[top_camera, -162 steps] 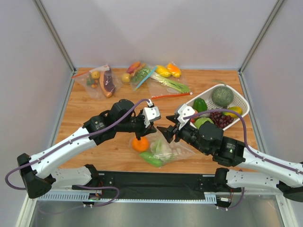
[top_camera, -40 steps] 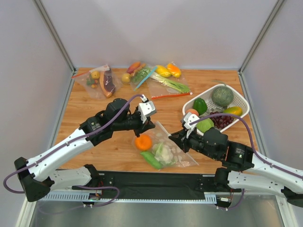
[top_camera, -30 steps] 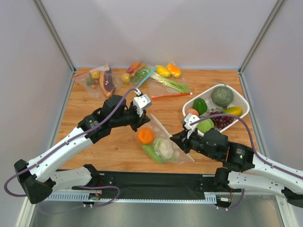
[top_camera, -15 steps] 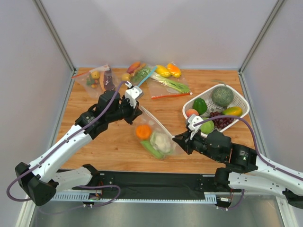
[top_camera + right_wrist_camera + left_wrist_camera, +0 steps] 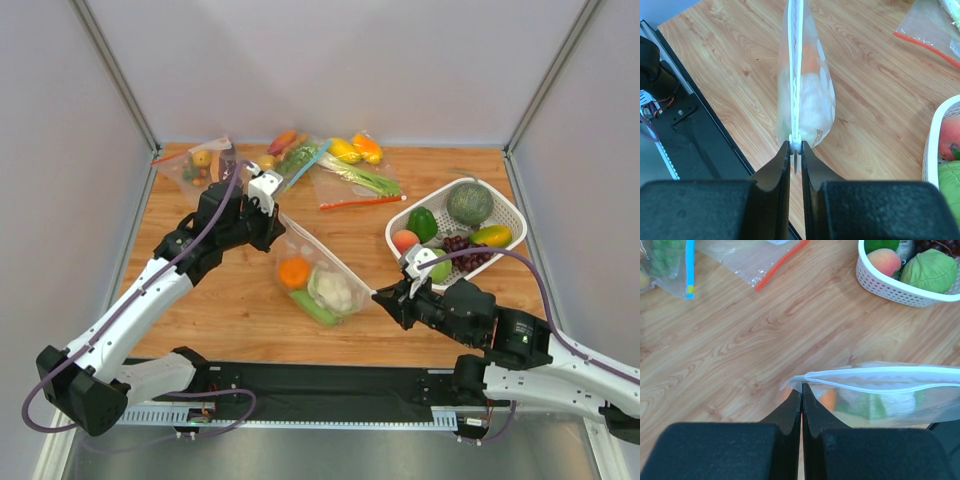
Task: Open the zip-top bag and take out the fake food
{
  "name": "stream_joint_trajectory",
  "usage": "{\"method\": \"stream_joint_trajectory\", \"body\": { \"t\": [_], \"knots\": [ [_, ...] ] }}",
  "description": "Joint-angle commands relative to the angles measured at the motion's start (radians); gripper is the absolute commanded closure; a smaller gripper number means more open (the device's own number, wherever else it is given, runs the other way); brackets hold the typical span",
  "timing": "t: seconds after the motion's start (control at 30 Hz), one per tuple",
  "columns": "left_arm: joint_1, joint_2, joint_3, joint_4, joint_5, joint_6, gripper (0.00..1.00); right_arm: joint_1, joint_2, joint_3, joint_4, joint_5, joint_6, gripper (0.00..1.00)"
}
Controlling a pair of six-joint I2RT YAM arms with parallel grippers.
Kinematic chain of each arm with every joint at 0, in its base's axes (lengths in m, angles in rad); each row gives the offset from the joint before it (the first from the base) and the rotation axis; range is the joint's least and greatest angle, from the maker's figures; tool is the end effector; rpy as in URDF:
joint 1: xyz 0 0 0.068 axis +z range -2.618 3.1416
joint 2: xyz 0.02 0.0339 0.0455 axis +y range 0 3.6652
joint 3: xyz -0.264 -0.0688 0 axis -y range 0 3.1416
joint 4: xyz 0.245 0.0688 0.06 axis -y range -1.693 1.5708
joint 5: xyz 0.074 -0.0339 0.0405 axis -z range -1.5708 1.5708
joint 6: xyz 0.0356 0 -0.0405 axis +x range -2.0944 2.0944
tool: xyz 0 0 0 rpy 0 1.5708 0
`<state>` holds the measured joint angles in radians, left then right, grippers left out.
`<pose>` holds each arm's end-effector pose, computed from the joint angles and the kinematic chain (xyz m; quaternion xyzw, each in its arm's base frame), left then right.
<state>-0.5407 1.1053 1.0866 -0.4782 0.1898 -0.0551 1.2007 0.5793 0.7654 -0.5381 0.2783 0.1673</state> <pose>0.2052 -0.1310 0.3529 0.2527 0.8187 -0.2273 0.4629 0.0563 0.1180 0.3250 -0.3321 0.7453 0.2700 0.5112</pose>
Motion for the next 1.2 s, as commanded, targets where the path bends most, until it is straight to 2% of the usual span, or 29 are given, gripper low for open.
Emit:
{"method": "stream_joint_trajectory", "body": {
  "t": [0.0,0.43,0.53,0.6,0.63,0.77,0.83,0.93,1.17],
  "knots": [
    [0.031,-0.001,0.012,0.026,-0.049,-0.014,1.0,0.0,-0.027,0.0,-0.016,0.021,0.017,1.0],
    [0.07,-0.004,0.009,0.032,-0.041,-0.035,1.0,0.0,-0.072,-0.002,-0.069,0.045,0.034,1.0],
    [0.07,-0.004,0.009,0.035,-0.013,-0.031,1.0,0.0,-0.059,-0.002,-0.069,0.042,0.032,0.96],
    [0.07,-0.001,0.009,0.039,0.04,-0.025,1.0,0.0,-0.049,0.0,-0.069,0.038,0.032,0.75],
    [0.07,0.001,0.007,0.05,0.063,-0.023,1.0,0.0,-0.044,0.003,-0.066,0.036,0.031,0.59],
    [0.065,0.008,0.01,0.065,0.225,-0.009,1.0,0.0,-0.03,0.028,-0.057,0.041,0.018,0.4],
    [0.047,0.011,0.012,0.069,0.269,0.012,1.0,0.0,-0.021,0.047,-0.06,0.048,0.003,0.25],
    [-0.002,0.008,0.013,0.061,0.321,0.053,1.0,0.002,-0.009,0.087,-0.05,0.084,-0.02,0.2],
    [-0.099,-0.001,0.01,0.049,0.4,0.124,1.0,0.0,0.048,0.144,0.039,0.162,-0.103,0.16]
  ]
}}
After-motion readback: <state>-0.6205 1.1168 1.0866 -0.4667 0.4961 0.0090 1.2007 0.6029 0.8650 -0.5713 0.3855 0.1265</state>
